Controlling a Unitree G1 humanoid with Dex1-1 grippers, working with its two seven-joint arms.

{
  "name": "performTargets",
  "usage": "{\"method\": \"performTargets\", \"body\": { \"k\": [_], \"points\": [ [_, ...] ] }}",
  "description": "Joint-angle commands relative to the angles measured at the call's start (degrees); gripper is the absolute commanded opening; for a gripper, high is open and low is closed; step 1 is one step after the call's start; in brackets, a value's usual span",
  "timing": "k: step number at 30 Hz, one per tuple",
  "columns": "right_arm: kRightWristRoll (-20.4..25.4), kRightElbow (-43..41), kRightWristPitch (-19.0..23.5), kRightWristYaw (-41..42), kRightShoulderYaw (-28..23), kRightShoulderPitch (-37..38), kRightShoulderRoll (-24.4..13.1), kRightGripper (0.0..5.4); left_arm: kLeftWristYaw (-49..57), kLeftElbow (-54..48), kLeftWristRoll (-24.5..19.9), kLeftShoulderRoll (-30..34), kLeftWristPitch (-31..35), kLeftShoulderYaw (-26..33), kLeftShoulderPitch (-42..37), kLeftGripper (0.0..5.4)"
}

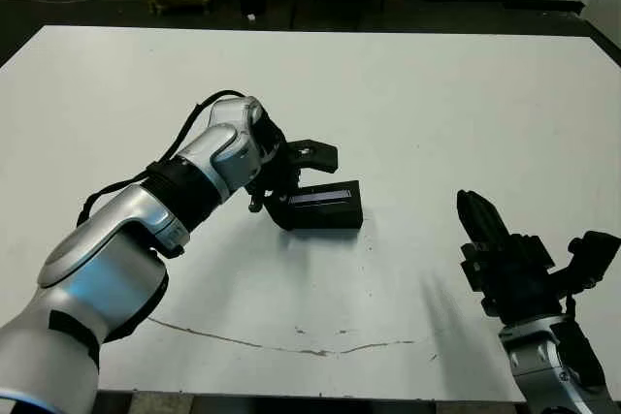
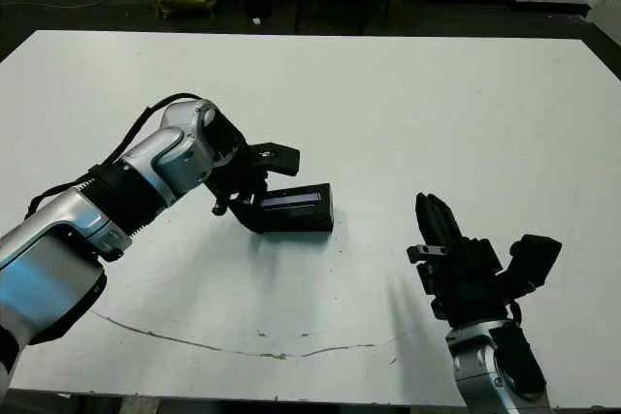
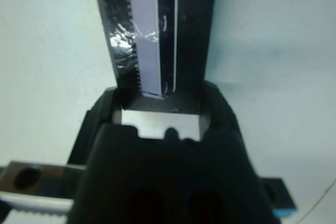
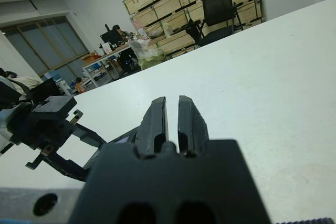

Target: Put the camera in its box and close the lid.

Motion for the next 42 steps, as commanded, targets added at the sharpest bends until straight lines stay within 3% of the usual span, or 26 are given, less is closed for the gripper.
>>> {"method": "performTargets", "body": {
  "k": [1,11,18,20,31,34,42],
  "points": [
    [-0.8,0.5,0.5,-0.5,0.0,0.3,-0.3,0.0,0.6,1.6,-1.1,-5.6,-1.7,-1.9,3.6,1.92],
    [0.3,0.8,1.0,-0.4,-0.1,-0.1,-0.3,0.0,1.3,3.4,-0.3,-8.7,2.2,-1.0,1.9,1.92],
    [0.2,-0.7,2.7,-2.3,0.3,0.0,-0.1,0.0,0.1,1.4,0.3,-8.7,1.8,-1.5,2.3,1.91],
    [0.3,-0.1,2.3,-1.8,0.2,0.0,-0.2,0.0,-1.3,1.0,0.0,-8.3,-1.2,-1.9,2.4,1.91],
    [-0.2,1.1,1.2,-0.7,0.2,0.1,0.0,0.0,-1.1,-3.8,3.0,-5.4,-13.2,-5.1,4.2,4.57],
    [-0.2,0.9,1.5,-0.4,0.3,0.1,-0.5,0.0,-0.3,-4.1,3.3,-4.7,-13.2,-4.6,5.2,5.25],
    [0.4,1.9,1.0,1.7,-0.2,-0.2,-1.5,0.0,0.9,-1.6,5.5,-1.3,-18.7,-5.7,6.8,5.38]
  ]
}}
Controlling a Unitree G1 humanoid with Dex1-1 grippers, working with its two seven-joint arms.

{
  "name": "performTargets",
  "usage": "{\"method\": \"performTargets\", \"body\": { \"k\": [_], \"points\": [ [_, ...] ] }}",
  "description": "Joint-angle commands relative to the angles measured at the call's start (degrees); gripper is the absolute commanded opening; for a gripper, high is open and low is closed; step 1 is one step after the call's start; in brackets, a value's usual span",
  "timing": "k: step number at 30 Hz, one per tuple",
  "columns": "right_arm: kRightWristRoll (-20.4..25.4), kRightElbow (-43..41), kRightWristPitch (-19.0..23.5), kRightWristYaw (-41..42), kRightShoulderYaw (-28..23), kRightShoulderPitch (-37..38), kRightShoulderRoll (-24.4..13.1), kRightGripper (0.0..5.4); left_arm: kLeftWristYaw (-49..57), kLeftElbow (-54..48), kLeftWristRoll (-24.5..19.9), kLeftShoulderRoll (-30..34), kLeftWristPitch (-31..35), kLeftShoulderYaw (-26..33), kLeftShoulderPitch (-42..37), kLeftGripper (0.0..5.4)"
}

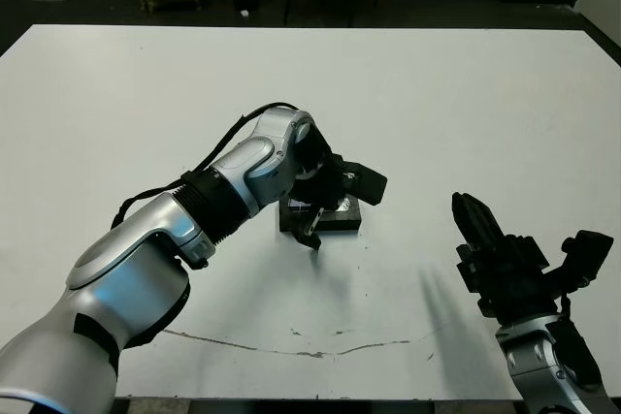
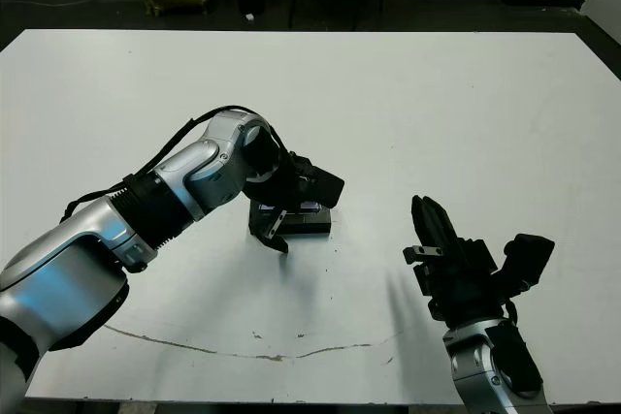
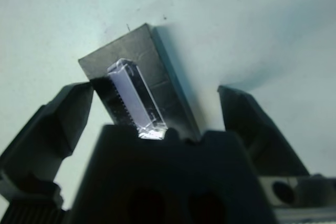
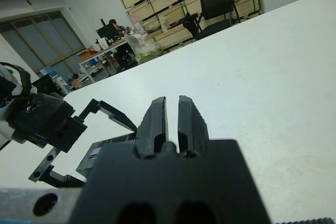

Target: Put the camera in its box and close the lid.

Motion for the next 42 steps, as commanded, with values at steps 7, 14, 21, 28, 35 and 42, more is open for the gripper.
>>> {"method": "performTargets", "body": {
  "k": [7,14,21,28,35,42],
  "points": [
    [-0.4,1.9,-0.1,2.2,-0.6,-0.5,-1.2,0.0,1.7,1.9,1.9,4.6,-1.0,-1.3,8.3,5.38],
    [0.3,4.4,-1.3,4.7,-0.8,-1.5,-1.0,0.0,5.4,1.1,1.7,4.5,2.0,0.8,9.9,5.38],
    [-0.7,4.7,-0.9,4.1,-0.9,-1.6,-1.0,0.0,6.9,-1.2,-1.0,6.0,3.8,5.0,11.4,5.38],
    [-0.8,4.3,-0.9,3.4,-0.7,-1.4,-0.9,0.0,3.4,-8.8,-3.2,10.6,10.1,7.7,13.0,5.38],
    [-2.5,3.5,-0.4,2.4,-0.2,-1.9,-1.4,0.0,2.9,-14.7,-3.5,14.6,16.1,8.0,15.8,5.38],
    [-2.4,-1.1,5.5,-2.2,-0.1,-1.8,-2.1,0.0,3.0,-19.4,-6.6,19.6,15.5,10.6,20.1,5.38]
  ]
}}
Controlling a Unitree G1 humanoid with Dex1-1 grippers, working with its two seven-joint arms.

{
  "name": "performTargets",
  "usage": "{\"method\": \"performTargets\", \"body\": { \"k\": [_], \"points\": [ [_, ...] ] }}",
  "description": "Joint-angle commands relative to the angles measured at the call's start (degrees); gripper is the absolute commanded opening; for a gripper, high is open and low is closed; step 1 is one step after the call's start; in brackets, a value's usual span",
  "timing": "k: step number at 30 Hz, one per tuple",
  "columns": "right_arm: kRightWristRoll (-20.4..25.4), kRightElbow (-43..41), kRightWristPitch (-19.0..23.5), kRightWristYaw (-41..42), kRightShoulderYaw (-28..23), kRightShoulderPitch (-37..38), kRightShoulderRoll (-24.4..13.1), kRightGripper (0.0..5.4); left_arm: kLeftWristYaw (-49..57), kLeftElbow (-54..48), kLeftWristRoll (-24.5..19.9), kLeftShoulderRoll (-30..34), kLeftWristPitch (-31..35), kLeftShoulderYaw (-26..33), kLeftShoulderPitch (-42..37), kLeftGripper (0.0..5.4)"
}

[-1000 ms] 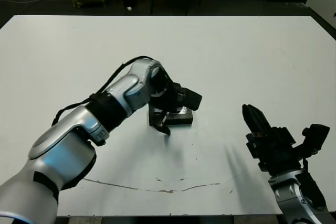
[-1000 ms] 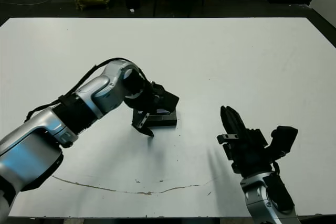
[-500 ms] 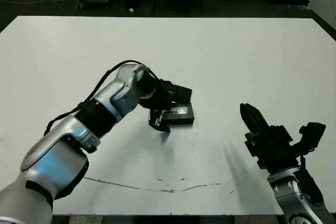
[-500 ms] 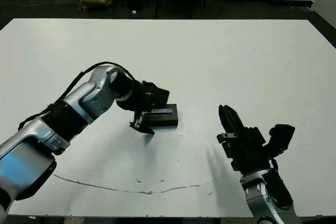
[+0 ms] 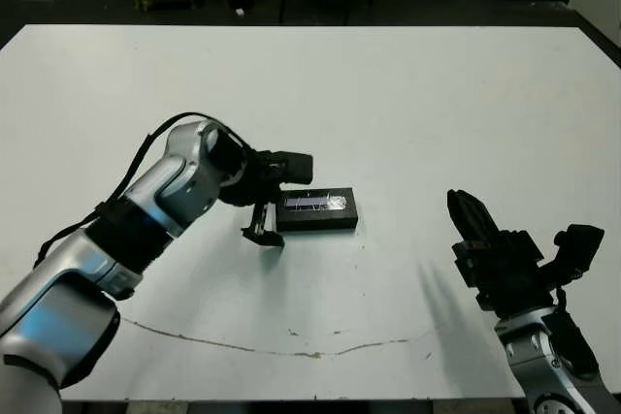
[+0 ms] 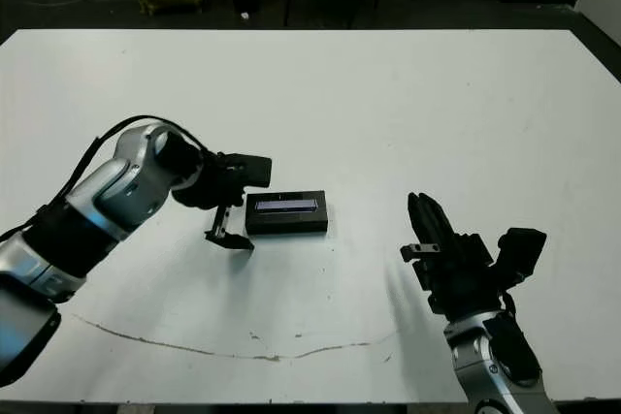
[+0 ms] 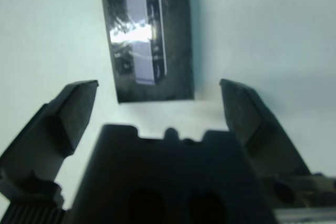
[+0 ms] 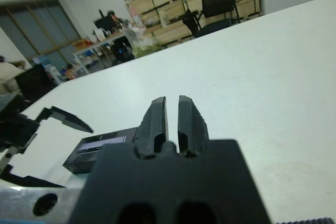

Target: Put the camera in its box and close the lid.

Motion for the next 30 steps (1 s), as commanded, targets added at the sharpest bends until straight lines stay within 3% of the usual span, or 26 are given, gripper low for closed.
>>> {"method": "performTargets", "body": {
  "k": [1,5,13,18,23,30],
  "points": [
    [0.7,-0.4,2.5,-1.1,-0.4,0.2,-0.4,0.0,-0.7,-0.3,-1.5,4.0,-0.4,0.1,5.9,5.38],
    [0.4,0.7,1.9,-0.4,-0.6,-0.2,-0.8,0.0,0.0,-4.0,-4.8,8.0,-0.4,4.0,9.8,5.38],
    [-0.4,4.3,-0.4,1.5,0.1,-0.8,0.1,0.0,4.0,-13.7,-19.5,13.5,12.8,23.0,18.8,5.38],
    [-1.9,5.7,-0.4,1.6,0.9,-1.5,0.0,0.0,10.9,-22.6,-25.7,13.9,18.7,31.4,23.7,5.38],
    [-2.0,7.9,-1.8,2.7,0.9,-2.1,0.8,0.0,24.5,-31.7,-27.4,7.4,16.3,35.5,30.5,5.16],
    [-3.2,9.5,-1.7,1.5,2.0,-2.2,2.2,0.0,47.1,-40.5,-27.7,-9.3,10.1,36.8,37.6,3.52]
  ]
}}
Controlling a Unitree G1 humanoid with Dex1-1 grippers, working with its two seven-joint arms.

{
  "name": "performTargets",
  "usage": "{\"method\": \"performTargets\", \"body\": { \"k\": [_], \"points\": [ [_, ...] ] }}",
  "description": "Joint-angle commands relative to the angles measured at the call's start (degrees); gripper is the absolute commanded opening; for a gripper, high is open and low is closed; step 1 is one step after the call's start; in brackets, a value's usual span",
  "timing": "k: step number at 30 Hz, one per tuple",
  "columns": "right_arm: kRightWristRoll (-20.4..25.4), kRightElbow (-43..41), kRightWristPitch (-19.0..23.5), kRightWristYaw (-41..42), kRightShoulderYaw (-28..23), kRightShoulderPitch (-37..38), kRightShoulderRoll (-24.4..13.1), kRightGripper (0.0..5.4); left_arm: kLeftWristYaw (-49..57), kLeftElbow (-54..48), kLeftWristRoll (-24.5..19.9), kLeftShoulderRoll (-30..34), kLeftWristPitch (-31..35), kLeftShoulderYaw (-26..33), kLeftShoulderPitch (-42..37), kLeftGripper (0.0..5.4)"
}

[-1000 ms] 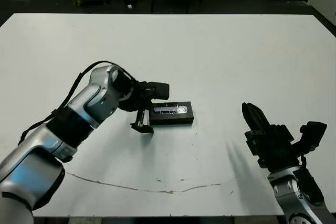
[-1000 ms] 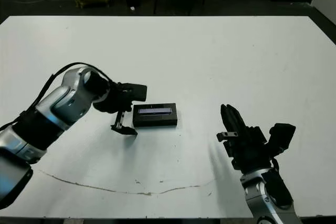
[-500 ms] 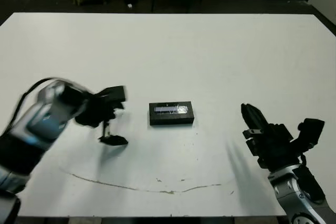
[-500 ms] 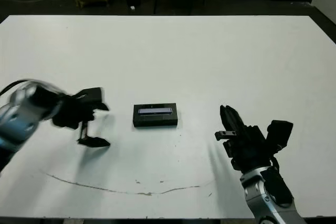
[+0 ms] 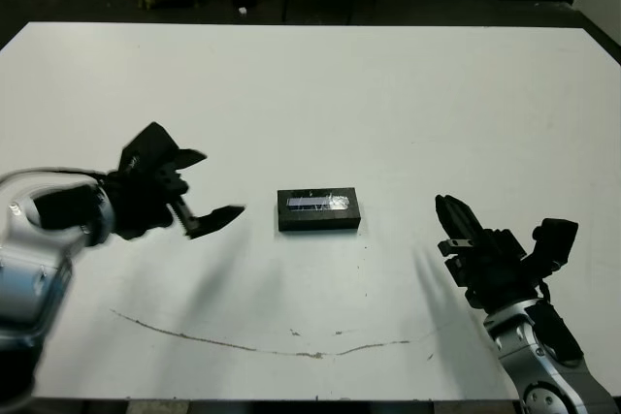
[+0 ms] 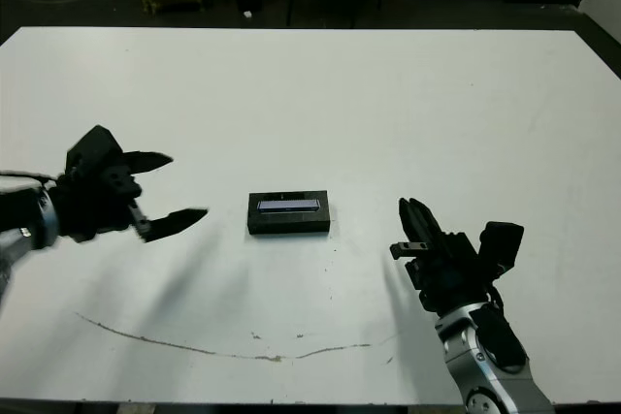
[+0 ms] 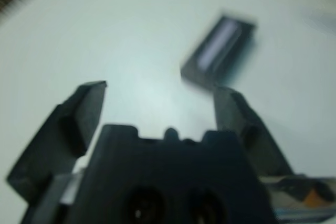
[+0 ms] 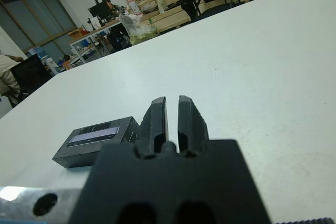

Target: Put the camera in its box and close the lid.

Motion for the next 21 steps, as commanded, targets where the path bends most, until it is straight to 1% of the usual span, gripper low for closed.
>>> {"method": "performTargets", "body": {
  "k": [1,3,5,7,10,13,14,17,19,21],
  "points": [
    [-1.8,3.9,-1.6,0.6,0.8,0.2,0.8,0.0,10.7,-2.6,1.3,-7.6,-1.7,-0.6,3.2,3.26],
    [-2.7,6.5,-3.9,1.9,1.3,0.3,1.5,0.0,15.9,-2.5,2.6,-11.6,-4.7,-2.2,4.7,2.73],
    [-4.1,7.4,-4.7,1.3,2.1,0.6,2.2,0.0,19.6,-1.1,3.7,-14.8,-8.4,-4.4,6.4,2.22],
    [-6.0,7.3,-5.1,0.0,3.0,1.3,2.9,0.0,22.7,0.1,4.6,-17.7,-10.8,-6.9,7.9,1.71],
    [-6.6,8.9,-6.7,1.0,3.3,1.9,3.7,0.0,24.9,0.9,5.7,-19.6,-12.0,-10.7,8.9,1.0],
    [-6.9,11.0,-8.9,2.1,3.5,2.3,4.7,0.0,26.5,1.8,6.7,-21.0,-11.6,-14.2,8.8,0.24],
    [-7.4,10.3,-8.5,1.3,3.8,2.5,5.0,0.0,27.3,2.5,7.4,-21.5,-11.7,-15.5,8.5,0.02],
    [-8.2,9.0,-7.6,0.0,4.5,2.8,5.6,0.0,28.8,5.4,8.8,-23.0,-12.7,-18.3,7.4,0.02],
    [-7.8,9.3,-8.0,0.5,4.6,2.7,6.0,0.0,29.5,8.2,9.4,-24.2,-14.2,-19.7,6.7,0.02],
    [-7.3,9.9,-8.7,1.2,4.7,2.6,6.4,0.0,31.1,10.2,10.7,-25.7,-14.0,-21.2,6.1,0.02]
  ]
}}
